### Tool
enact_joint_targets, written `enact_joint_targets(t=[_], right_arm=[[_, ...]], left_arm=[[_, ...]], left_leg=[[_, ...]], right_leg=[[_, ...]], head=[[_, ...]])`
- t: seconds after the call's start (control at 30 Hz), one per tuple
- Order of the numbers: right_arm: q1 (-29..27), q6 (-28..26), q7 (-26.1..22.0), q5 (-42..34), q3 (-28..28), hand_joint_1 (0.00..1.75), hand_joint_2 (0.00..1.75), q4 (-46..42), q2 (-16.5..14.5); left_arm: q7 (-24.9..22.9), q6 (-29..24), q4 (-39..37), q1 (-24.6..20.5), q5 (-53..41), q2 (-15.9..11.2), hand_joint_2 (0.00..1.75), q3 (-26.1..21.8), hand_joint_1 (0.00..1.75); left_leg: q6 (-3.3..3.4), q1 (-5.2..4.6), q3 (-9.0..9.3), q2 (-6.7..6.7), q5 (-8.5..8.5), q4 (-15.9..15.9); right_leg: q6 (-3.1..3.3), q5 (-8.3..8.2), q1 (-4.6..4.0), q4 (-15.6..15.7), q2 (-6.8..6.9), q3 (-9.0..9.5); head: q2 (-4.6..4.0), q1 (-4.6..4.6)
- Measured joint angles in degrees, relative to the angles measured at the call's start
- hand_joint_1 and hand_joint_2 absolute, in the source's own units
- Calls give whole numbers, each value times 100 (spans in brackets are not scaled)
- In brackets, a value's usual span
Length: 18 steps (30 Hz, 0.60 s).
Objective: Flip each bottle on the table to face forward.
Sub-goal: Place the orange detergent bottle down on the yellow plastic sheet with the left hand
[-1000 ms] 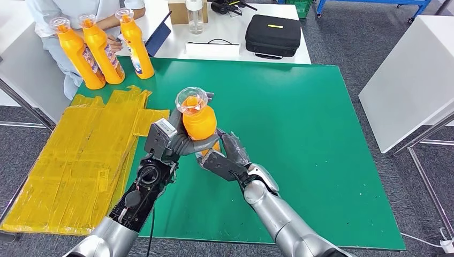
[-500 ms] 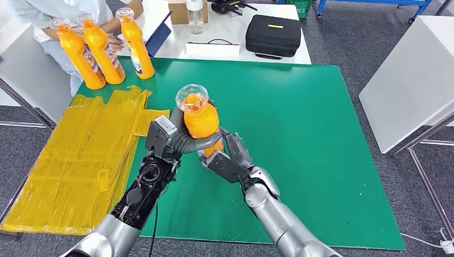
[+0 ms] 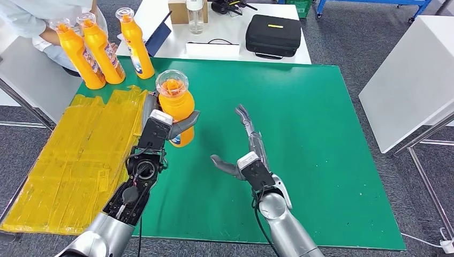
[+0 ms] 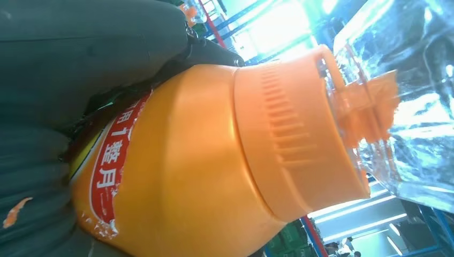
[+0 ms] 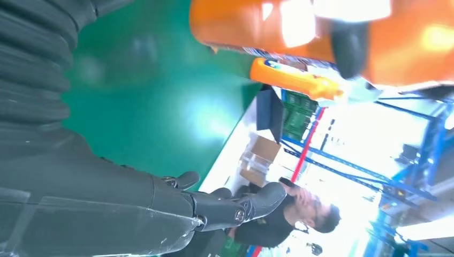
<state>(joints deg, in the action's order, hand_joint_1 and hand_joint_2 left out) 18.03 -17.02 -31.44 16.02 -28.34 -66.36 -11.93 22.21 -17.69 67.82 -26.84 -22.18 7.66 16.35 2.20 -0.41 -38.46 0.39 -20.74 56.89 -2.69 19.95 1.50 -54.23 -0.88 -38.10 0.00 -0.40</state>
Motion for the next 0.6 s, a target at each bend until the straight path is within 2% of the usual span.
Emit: enact_joint_targets(t=[0.13, 0.2, 0.37, 0.43, 0.5, 0.53, 0.6], right_arm=[[-141, 2, -1, -19, 52, 0, 175, -353, 64], [-203, -1, -18, -135, 81, 0, 175, -490, 85], [-607, 256, 14, -1149, 250, 0, 175, -1263, 203], [-770, 458, 74, -1468, 315, 0, 175, -1629, 288], [-906, 637, 103, -1539, 368, 0, 175, -1945, 368], [-960, 719, 108, -1539, 398, 0, 175, -2078, 399], [-1040, 880, 108, -1550, 475, 0, 175, -2283, 451]], left_arm=[[-10, -57, 13, 0, -85, -16, 175, -26, 175], [-81, -323, 13, -3, -425, -20, 175, -37, 175], [-727, -1700, -81, -128, -3116, -113, 175, -49, 175], [-1251, -1921, -250, -249, -4582, -199, 175, -57, 175], [-2017, -1980, -534, -436, -6070, -356, 175, 24, 175], [-2494, -1948, -744, -581, -6564, -476, 175, 179, 175], [-3332, -1840, -1319, -973, -6916, -762, 175, 799, 175]], left_leg=[[0, -1, 1, 0, 0, 0], [0, -1, 1, 0, 1, 0], [0, 0, 1, -1, 1, 0], [-1, -1, 0, 0, 1, 0], [-2, -1, 1, 4, 0, 0], [-3, -1, 1, 6, 1, 0], [-6, -1, 1, 9, 4, 0]], right_leg=[[-1, -1, 1, 1, 0, 0], [-1, -1, 1, 1, 0, 0], [0, -1, 0, 0, 1, -1], [0, -1, 0, 0, 0, -1], [1, -2, 0, 1, -1, -7], [2, -3, 0, 2, -3, -11], [7, -5, 0, 2, -5, -12]], head=[[0, 0], [0, 0], [0, -1], [0, 0], [0, 0], [0, -1], [0, -1]])
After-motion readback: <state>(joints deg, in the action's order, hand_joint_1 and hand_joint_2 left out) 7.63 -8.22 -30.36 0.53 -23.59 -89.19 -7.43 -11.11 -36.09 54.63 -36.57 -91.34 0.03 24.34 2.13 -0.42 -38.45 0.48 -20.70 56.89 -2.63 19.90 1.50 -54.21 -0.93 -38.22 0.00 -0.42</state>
